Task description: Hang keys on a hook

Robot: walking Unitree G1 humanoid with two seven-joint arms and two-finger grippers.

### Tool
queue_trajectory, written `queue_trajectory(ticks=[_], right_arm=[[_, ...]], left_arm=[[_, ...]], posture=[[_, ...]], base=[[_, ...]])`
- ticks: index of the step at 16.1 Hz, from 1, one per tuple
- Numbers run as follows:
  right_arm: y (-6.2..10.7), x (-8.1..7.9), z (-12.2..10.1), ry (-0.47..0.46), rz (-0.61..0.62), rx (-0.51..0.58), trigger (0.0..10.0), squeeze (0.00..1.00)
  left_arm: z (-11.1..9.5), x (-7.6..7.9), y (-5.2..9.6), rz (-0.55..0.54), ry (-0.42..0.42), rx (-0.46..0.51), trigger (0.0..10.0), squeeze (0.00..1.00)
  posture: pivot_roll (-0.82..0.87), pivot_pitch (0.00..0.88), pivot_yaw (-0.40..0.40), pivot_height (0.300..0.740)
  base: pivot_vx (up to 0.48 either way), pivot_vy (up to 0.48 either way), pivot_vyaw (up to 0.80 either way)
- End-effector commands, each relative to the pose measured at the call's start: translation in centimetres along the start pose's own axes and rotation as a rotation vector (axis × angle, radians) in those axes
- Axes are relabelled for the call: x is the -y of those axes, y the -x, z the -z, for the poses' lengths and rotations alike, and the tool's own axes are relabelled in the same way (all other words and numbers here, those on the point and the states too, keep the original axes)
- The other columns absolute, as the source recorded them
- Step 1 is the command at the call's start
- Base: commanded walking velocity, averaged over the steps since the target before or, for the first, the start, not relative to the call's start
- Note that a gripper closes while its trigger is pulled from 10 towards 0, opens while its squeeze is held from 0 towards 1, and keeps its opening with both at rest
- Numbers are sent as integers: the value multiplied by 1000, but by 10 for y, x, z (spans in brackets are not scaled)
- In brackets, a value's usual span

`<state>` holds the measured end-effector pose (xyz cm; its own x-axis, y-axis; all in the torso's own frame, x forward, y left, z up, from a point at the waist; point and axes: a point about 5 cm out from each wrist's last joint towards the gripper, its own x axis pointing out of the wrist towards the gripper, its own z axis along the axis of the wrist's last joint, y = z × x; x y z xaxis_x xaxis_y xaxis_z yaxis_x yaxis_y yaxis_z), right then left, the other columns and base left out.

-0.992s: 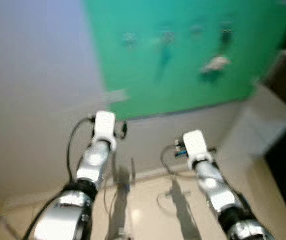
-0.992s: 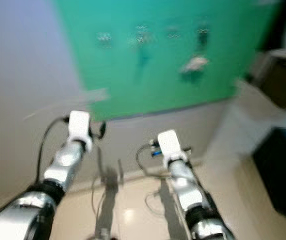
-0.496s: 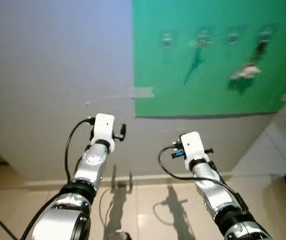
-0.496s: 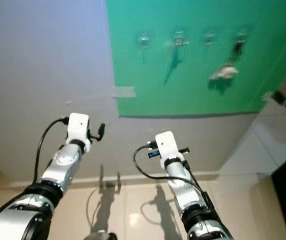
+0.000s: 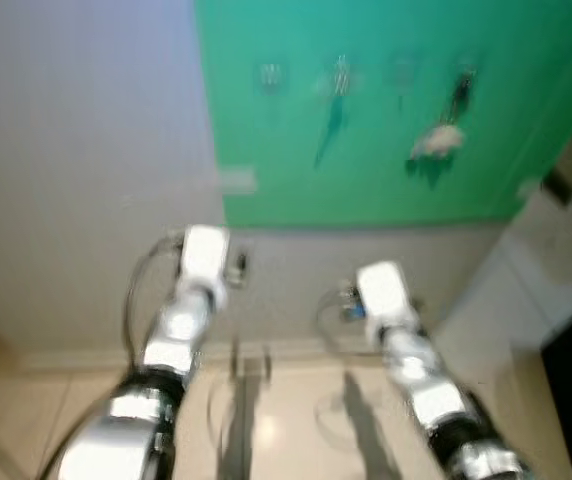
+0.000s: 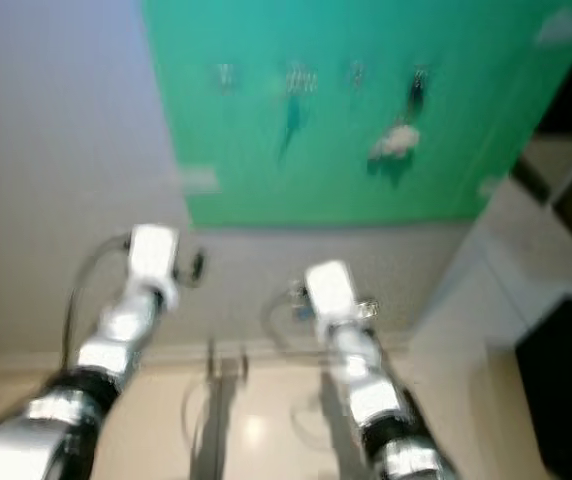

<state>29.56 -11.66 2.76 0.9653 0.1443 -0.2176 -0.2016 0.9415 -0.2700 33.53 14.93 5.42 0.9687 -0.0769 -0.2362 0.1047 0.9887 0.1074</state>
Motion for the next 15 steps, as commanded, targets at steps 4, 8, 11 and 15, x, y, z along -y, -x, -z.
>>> queue_trajectory(ticks=[4,8,11,15], right_arm=[[0,10,3,17,19,-13,10000,0],[0,12,3,22,27,-10,10000,0],[0,14,4,26,28,-18,10000,0],[-5,4,-46,12,-74,201,10000,0]], left_arm=[[-9,6,-3,-1,5,35,10000,0],[-8,10,-2,15,2,37,10000,0],[-9,13,-2,27,1,43,10000,0],[-8,16,0,45,26,59,10000,0]], posture=[[-88,0,31,740],[-87,0,31,740],[-87,0,29,740],[-85,0,26,740]], base=[[310,-363,0],[309,-364,0],[291,-378,0],[66,-100,0]])
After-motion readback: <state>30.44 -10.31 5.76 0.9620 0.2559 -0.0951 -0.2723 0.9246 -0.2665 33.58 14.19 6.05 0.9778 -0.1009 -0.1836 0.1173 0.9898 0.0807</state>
